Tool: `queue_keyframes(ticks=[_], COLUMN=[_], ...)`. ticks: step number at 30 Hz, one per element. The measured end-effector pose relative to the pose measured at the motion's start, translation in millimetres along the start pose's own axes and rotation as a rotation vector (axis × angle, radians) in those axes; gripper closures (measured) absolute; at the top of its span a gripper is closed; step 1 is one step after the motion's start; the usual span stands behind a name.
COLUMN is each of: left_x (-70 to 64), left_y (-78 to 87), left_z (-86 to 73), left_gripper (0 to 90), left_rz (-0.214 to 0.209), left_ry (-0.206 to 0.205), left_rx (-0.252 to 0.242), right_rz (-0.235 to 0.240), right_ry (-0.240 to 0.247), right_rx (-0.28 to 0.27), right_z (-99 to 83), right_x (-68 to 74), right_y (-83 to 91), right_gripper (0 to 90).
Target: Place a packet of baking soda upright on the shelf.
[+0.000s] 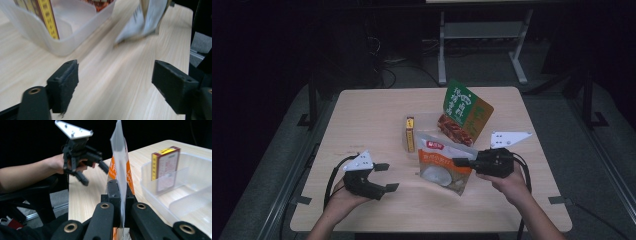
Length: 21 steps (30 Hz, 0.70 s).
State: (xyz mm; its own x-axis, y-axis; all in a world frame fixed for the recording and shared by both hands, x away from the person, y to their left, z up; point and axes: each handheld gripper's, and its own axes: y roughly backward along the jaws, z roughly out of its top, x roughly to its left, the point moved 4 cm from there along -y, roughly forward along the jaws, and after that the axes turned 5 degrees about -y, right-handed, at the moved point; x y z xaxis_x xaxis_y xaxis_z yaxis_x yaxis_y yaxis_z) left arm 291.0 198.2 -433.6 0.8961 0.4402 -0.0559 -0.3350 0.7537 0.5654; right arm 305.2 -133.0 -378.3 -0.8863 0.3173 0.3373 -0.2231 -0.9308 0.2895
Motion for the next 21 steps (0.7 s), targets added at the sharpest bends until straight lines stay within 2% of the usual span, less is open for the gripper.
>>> queue_keyframes(ticks=[4, 8, 12, 21], left_x=[1.4, 2.6, 4.1, 6.0], left_y=[-0.8, -2.9, -5.4, -5.4], left_z=[-4.0, -4.3, -8.7, -9.6], left_gripper=[16.3, 14.2, 13.5, 13.5], left_rz=[0.003, 0.0, 0.003, 0.002], left_ry=[0.007, -0.014, -0.034, -0.029], left_rx=[0.01, 0.02, 0.054, 0.055], right_rz=[-0.037, -0.079, -0.114, -0.183], right_ry=[-0.01, -0.01, -0.033, -0.038], right_rx=[-0.011, -0.014, -0.031, -0.061], right_z=[3.9, 10.0, 19.6, 44.7], right_x=[-3.6, -7.6, -11.5, -18.7], right_y=[5.8, 7.8, 10.0, 5.8], right_gripper=[90.0, 90.0, 90.0, 90.0])
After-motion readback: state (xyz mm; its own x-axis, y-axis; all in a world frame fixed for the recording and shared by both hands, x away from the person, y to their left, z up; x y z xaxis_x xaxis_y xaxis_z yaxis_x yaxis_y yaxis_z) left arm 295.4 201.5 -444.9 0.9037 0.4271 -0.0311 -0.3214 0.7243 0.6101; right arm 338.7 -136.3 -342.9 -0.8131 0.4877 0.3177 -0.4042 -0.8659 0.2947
